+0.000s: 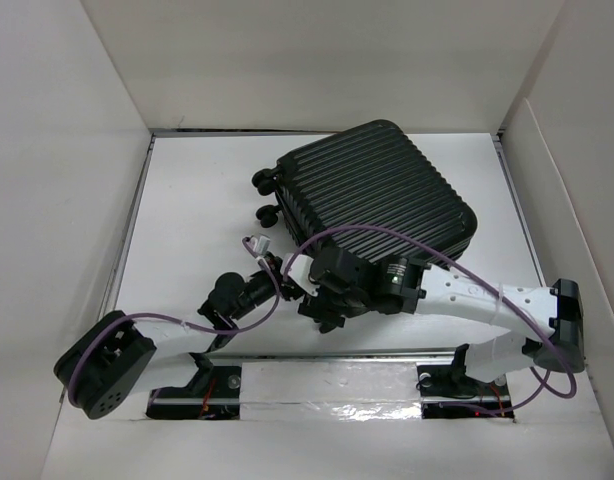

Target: Pack the luggage

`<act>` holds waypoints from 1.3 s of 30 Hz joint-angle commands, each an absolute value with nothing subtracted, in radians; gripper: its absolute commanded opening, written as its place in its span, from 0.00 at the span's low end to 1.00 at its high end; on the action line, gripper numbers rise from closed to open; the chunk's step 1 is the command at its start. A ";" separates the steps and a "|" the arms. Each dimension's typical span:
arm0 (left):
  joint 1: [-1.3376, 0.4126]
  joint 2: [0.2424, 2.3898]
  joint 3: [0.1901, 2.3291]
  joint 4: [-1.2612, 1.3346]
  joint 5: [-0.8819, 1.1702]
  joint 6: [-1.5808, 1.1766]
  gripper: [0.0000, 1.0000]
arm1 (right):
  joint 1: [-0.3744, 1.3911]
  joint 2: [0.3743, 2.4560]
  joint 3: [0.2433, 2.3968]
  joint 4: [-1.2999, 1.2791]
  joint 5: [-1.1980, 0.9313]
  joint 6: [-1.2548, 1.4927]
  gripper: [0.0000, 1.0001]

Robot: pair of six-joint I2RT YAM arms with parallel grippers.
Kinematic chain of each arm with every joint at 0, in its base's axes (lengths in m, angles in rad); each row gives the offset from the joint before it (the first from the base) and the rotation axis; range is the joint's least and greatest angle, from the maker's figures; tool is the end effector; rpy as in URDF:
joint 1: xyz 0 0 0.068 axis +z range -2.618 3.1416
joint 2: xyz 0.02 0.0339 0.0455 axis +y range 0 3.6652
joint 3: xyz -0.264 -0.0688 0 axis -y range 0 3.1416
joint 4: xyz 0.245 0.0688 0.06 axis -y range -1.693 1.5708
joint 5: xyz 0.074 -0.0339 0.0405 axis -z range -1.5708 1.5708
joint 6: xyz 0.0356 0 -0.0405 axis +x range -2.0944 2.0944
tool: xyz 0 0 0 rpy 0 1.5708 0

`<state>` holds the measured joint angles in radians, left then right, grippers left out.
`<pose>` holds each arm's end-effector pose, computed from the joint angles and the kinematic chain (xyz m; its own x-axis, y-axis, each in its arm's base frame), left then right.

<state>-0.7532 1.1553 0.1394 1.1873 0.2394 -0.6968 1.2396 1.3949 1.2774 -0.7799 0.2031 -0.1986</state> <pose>0.1405 -0.1433 0.1969 -0.4404 -0.4417 -0.7816 0.7201 0.3461 -0.6013 0.1018 0.2738 0.3192 -0.0745 -0.8110 -0.5803 -0.9181 0.2830 -0.2776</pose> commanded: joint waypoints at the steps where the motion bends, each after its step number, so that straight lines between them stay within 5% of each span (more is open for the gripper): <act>1: -0.729 1.153 0.117 1.282 0.298 -0.709 0.32 | 1.250 1.354 1.310 -0.863 0.200 -0.219 0.80; 15: -0.678 1.201 0.109 1.344 0.356 -0.741 0.32 | 1.250 1.489 1.316 -0.978 0.244 -0.232 0.76; 16: -0.678 1.197 0.109 1.338 0.354 -0.741 0.32 | 1.250 1.500 1.321 -0.982 0.288 -0.230 0.72; 20: -0.655 1.180 0.103 1.319 0.350 -0.755 0.31 | 1.236 1.529 1.339 -0.947 0.348 -0.253 0.17; 24: -0.612 1.158 0.098 1.286 0.354 -0.762 0.31 | 1.155 1.502 1.330 -0.771 0.351 -0.310 0.00; 34: -0.603 1.187 0.126 1.267 0.327 -0.768 0.33 | 0.948 1.571 1.451 -0.387 0.239 -0.249 0.02; 39: -0.603 1.219 0.156 1.304 0.331 -0.779 0.46 | 0.766 1.370 1.320 -0.186 0.236 -0.072 0.60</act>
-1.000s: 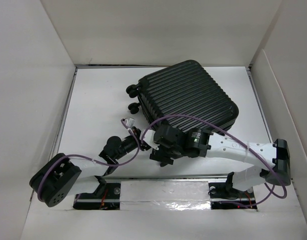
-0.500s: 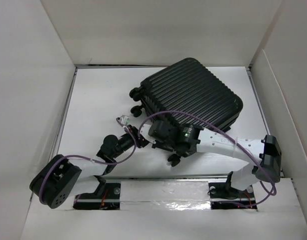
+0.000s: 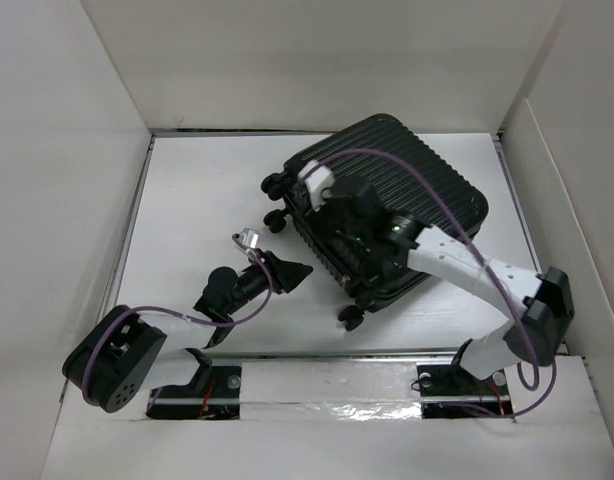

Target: Pack the luggage

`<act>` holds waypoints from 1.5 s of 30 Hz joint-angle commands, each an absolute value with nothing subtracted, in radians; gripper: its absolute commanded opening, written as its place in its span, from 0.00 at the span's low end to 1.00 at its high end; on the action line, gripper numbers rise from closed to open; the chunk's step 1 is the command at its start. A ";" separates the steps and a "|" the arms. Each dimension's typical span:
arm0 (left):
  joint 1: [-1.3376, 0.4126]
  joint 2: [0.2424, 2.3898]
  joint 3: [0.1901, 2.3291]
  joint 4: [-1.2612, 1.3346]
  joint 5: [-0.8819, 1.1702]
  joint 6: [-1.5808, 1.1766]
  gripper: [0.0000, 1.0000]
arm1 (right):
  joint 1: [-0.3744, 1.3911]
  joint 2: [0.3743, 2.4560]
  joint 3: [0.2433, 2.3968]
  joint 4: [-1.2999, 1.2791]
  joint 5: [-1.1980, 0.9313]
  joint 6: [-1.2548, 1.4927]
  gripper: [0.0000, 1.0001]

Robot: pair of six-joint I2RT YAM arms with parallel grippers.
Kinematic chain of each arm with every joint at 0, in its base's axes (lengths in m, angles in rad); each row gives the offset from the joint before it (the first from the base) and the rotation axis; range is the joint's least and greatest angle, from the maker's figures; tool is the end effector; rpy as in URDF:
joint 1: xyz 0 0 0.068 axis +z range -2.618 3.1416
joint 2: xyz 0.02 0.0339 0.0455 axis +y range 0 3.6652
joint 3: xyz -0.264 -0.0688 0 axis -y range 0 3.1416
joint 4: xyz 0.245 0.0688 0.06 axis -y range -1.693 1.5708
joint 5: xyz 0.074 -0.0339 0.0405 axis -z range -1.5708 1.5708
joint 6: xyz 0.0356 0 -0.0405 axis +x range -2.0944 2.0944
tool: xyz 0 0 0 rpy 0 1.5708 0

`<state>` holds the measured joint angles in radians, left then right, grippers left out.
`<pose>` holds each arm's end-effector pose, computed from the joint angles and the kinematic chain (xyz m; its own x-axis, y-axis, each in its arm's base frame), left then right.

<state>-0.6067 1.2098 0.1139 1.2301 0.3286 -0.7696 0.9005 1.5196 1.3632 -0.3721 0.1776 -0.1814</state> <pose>0.1568 -0.1228 0.1844 -0.4794 -0.4690 -0.7418 0.6528 0.3744 -0.6586 0.2236 0.2719 0.3433 -0.1861 -0.5205 -0.8333 -0.7219 0.6477 -0.2434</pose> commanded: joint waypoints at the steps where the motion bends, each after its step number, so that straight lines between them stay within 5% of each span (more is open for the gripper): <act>1: -0.603 1.229 0.161 1.302 0.327 -0.779 0.48 | 0.720 1.327 1.281 -0.169 0.241 -0.037 0.66; 7: -0.603 1.293 0.250 1.243 0.265 -0.787 0.54 | 0.429 0.950 0.897 -0.048 0.222 0.196 0.72; 13: -0.583 1.448 0.337 1.321 0.252 -0.851 0.55 | 0.226 0.643 0.706 -0.116 0.391 0.313 0.96; 16: -0.554 1.543 0.382 1.354 0.244 -0.877 0.55 | 0.071 0.615 0.638 -0.050 0.249 0.359 1.00; 21: -0.439 1.647 0.487 1.370 0.258 -0.903 0.56 | -0.110 0.845 0.647 -0.011 -0.297 0.387 1.00; 25: -0.374 1.706 0.598 1.322 0.273 -0.891 0.56 | -0.039 0.888 0.574 0.172 -0.459 0.475 1.00; 35: -0.333 1.738 0.798 1.161 0.265 -0.796 0.56 | 0.152 0.893 0.629 0.187 -0.434 0.502 0.93; 45: -0.324 1.545 0.539 1.245 0.258 -0.863 0.50 | 0.405 0.743 0.726 -0.120 -0.073 0.270 0.88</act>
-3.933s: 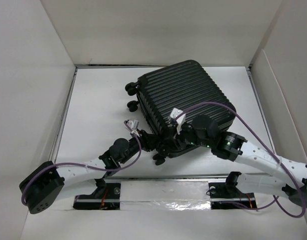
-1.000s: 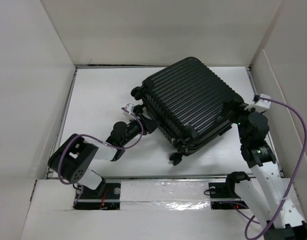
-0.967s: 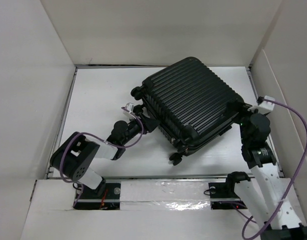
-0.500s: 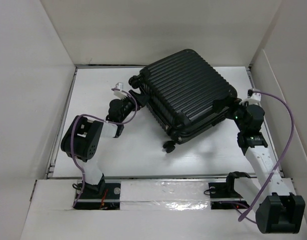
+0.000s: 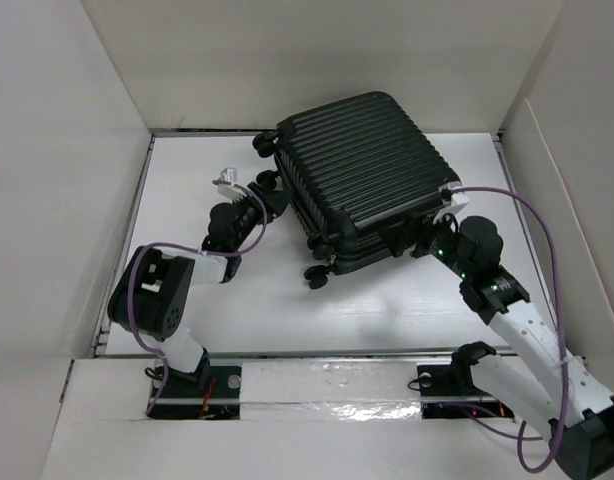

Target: Pack the luggage

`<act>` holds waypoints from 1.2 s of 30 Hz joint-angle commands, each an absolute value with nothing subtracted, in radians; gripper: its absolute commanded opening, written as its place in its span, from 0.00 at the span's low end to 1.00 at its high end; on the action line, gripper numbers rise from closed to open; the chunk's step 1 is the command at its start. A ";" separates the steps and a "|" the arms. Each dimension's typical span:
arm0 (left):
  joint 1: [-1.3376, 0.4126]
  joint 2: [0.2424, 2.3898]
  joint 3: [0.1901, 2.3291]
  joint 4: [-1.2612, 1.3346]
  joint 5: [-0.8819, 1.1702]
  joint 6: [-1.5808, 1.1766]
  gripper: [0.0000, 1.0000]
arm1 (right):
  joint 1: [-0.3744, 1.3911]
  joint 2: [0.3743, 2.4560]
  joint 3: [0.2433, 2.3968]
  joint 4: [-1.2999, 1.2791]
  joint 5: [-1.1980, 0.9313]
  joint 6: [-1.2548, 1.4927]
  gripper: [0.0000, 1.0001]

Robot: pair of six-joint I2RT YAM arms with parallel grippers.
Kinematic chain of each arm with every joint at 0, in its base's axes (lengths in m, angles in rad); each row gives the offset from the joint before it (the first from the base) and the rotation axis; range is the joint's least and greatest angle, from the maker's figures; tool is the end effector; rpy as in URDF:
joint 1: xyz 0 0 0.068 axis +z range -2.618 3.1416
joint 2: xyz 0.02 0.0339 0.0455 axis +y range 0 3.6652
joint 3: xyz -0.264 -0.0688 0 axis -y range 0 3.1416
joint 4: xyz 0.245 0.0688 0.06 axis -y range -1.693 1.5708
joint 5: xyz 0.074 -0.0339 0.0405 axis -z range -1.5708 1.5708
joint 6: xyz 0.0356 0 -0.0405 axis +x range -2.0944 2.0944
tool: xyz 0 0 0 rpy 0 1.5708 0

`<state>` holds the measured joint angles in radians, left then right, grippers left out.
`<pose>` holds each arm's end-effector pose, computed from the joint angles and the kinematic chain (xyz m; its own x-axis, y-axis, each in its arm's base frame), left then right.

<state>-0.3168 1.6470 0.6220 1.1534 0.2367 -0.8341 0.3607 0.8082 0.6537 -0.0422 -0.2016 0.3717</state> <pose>0.3074 -0.1096 0.2124 -0.3063 -0.6573 -0.6886 0.4421 0.5424 -0.7144 0.1806 0.0757 0.3047 -0.3627 0.2435 -0.8995 -0.4269 0.8146 0.3927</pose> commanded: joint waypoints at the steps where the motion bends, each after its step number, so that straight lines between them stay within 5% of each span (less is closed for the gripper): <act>1: -0.324 1.525 0.508 1.250 0.256 -0.873 0.47 | 0.444 0.741 0.742 -0.126 -0.061 0.255 0.87; 4: -0.362 1.430 0.401 1.241 0.259 -0.865 0.24 | 0.515 0.800 0.816 -0.185 -0.041 0.180 0.76; 7: -0.429 1.323 0.339 1.128 0.296 -0.795 0.04 | 0.632 0.898 0.867 -0.231 0.004 0.114 0.30; 8: -0.471 1.265 0.325 1.096 0.301 -0.775 0.00 | 0.659 0.916 0.885 -0.233 0.040 0.106 0.07; 9: -0.494 1.237 0.296 1.018 0.299 -0.753 0.00 | 0.704 0.929 0.891 -0.232 0.073 0.091 0.03; 13: -0.583 1.097 0.224 0.891 0.299 -0.684 0.00 | 0.776 0.957 0.910 -0.195 0.066 0.046 0.02; 17: -0.662 1.043 0.218 0.858 0.344 -0.675 0.00 | 0.825 1.020 0.986 -0.244 0.026 -0.037 0.15; 36: -0.699 1.249 0.301 1.248 0.480 -0.880 0.01 | 0.899 1.147 1.115 -0.339 -0.048 -0.179 0.23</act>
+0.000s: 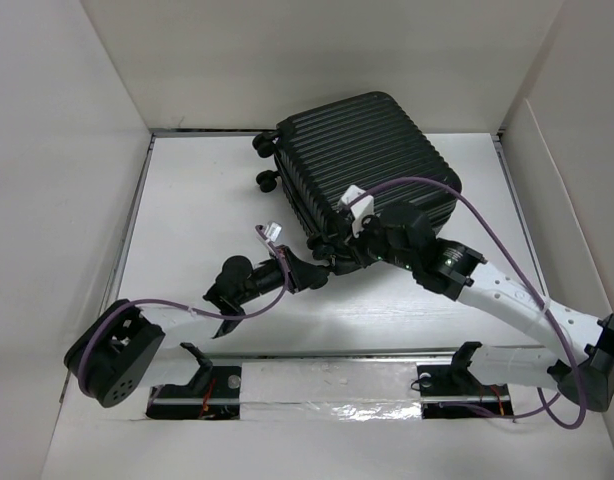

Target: Pack the luggage

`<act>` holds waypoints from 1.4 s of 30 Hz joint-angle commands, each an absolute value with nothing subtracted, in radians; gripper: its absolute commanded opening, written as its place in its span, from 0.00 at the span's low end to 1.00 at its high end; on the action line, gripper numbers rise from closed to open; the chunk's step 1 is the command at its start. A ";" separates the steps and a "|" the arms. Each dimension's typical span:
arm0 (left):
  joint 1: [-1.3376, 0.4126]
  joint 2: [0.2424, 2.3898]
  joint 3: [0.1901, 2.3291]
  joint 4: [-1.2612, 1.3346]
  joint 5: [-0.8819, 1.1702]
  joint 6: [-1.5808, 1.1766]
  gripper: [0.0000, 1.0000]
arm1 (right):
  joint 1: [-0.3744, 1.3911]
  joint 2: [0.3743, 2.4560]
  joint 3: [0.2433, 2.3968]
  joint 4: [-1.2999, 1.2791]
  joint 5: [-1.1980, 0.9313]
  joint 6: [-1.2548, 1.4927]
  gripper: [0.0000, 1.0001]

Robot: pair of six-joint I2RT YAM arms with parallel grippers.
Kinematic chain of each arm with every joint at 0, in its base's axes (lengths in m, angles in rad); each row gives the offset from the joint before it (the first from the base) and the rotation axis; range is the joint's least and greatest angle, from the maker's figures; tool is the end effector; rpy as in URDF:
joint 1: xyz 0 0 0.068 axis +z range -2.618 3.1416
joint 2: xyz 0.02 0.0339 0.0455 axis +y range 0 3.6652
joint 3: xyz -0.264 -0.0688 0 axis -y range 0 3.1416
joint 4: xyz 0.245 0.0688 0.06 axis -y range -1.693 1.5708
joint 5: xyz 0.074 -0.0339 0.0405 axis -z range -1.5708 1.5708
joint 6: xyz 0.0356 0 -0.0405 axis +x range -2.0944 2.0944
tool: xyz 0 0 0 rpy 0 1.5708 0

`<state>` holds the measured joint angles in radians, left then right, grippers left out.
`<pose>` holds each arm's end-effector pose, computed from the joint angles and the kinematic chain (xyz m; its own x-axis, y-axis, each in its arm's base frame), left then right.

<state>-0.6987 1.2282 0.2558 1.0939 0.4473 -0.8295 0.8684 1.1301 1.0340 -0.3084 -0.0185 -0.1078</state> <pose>0.1618 -0.1560 0.2064 -0.6076 -0.3581 -0.7089 0.6820 0.2222 -0.6968 0.1660 0.1972 0.3454 -0.1695 -0.3668 -0.9147 -0.7970 0.5970 -0.0917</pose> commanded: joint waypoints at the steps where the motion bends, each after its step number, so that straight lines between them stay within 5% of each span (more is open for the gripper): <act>1: -0.699 1.259 0.304 1.261 0.482 -0.888 0.01 | 0.899 1.152 1.126 -0.365 -0.051 -0.192 0.23; 7: -0.699 1.316 0.308 1.293 0.448 -0.902 0.01 | 0.919 1.199 1.202 -0.460 -0.123 -0.343 0.24; 13: -0.699 1.318 0.313 1.266 0.399 -0.871 0.01 | 0.945 1.264 1.275 -0.535 -0.055 -0.451 0.45; 25: -0.699 1.298 0.319 1.190 0.308 -0.802 0.01 | 0.985 1.454 1.416 -0.663 0.051 -0.506 0.63; 42: -0.650 1.322 0.313 1.222 0.316 -0.799 0.00 | 1.003 1.517 1.494 -0.612 0.068 -0.538 0.51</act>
<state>-0.6655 1.3251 0.2817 1.1389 0.3290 -0.8112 0.9916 1.5066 1.4418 -0.6598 0.0811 -0.5247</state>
